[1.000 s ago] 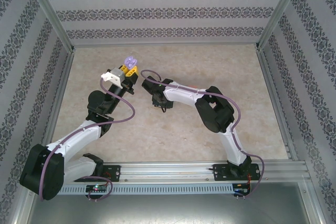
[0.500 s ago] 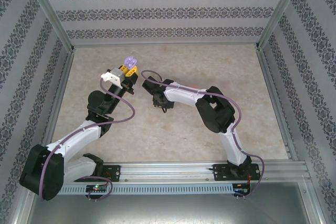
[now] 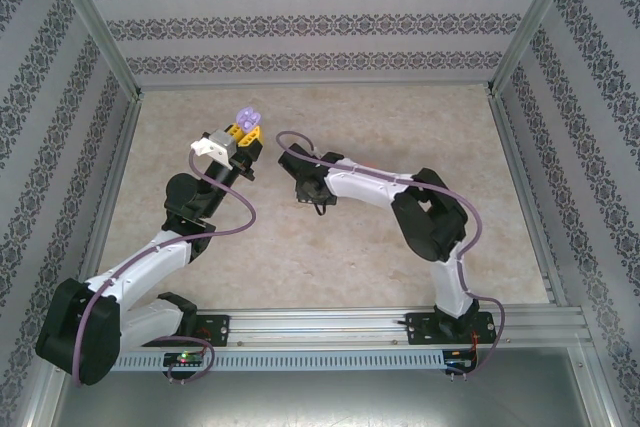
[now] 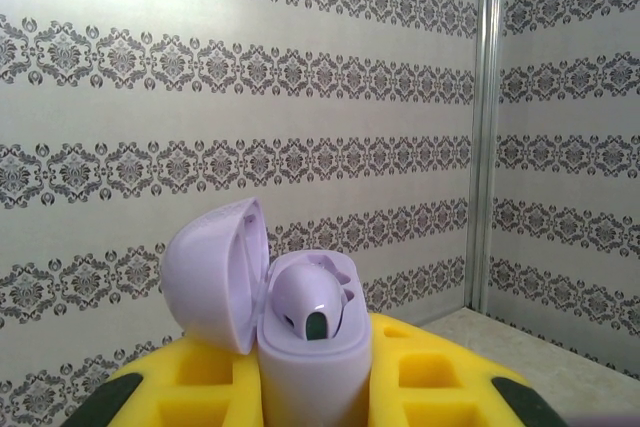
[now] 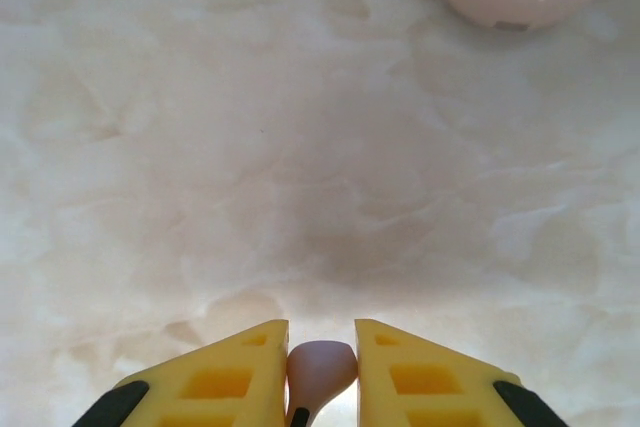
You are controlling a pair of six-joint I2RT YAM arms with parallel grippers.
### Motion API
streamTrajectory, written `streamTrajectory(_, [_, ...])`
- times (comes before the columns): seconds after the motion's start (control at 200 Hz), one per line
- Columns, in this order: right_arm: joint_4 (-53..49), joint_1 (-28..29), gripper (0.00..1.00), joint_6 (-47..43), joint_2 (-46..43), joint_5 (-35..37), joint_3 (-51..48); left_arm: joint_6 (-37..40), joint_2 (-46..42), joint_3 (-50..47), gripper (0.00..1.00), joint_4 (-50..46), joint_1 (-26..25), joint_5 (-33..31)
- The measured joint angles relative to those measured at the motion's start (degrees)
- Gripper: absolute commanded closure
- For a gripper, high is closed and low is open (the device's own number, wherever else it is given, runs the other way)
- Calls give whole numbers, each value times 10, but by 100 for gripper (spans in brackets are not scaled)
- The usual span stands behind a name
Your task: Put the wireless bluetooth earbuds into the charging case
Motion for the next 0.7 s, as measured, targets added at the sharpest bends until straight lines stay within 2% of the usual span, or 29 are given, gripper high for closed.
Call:
streamTrajectory(0.405, [10,-33,78,-85,-159,29,-6,2,-3,4,100,-28,0,43])
streamTrajectory(0.699, [21,-35,77,-156,-240,35,8,7,-3,8,100,-54,0,102])
